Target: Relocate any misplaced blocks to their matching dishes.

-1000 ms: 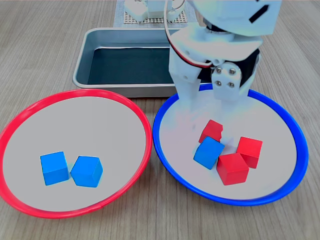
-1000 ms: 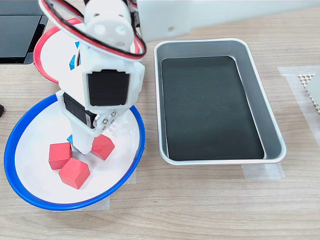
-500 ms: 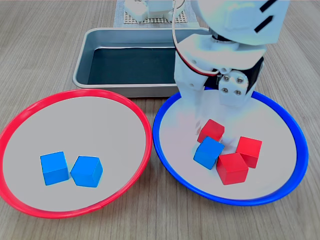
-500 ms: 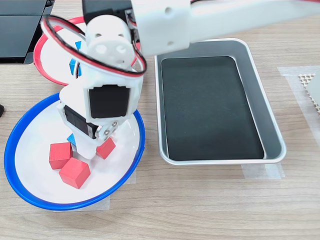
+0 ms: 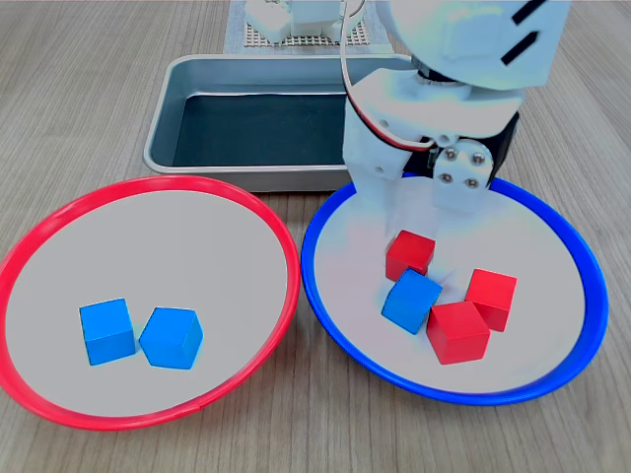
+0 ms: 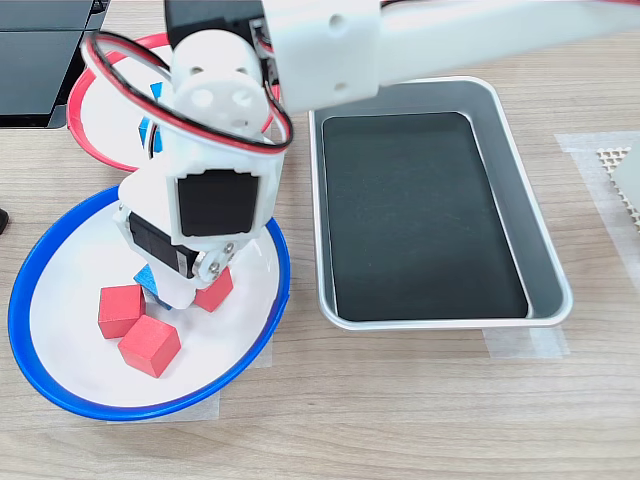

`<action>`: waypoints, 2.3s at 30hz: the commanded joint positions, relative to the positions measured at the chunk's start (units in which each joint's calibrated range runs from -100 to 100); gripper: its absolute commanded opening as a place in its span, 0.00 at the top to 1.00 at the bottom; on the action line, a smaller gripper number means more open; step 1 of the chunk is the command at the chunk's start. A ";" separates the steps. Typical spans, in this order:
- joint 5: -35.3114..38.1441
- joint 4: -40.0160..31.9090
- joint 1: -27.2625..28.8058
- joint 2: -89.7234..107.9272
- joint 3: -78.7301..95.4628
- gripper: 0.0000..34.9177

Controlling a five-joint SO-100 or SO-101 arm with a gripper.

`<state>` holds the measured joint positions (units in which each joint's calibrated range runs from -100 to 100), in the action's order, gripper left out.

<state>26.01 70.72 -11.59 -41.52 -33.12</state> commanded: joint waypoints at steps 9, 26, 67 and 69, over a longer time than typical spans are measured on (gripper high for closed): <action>4.49 5.26 3.73 10.69 -4.61 0.99; 23.05 0.14 17.38 12.14 -3.79 0.99; 29.69 -12.48 22.46 7.70 8.22 0.57; 29.99 -12.98 22.75 8.21 7.40 0.55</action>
<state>55.56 58.89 10.18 -36.06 -23.87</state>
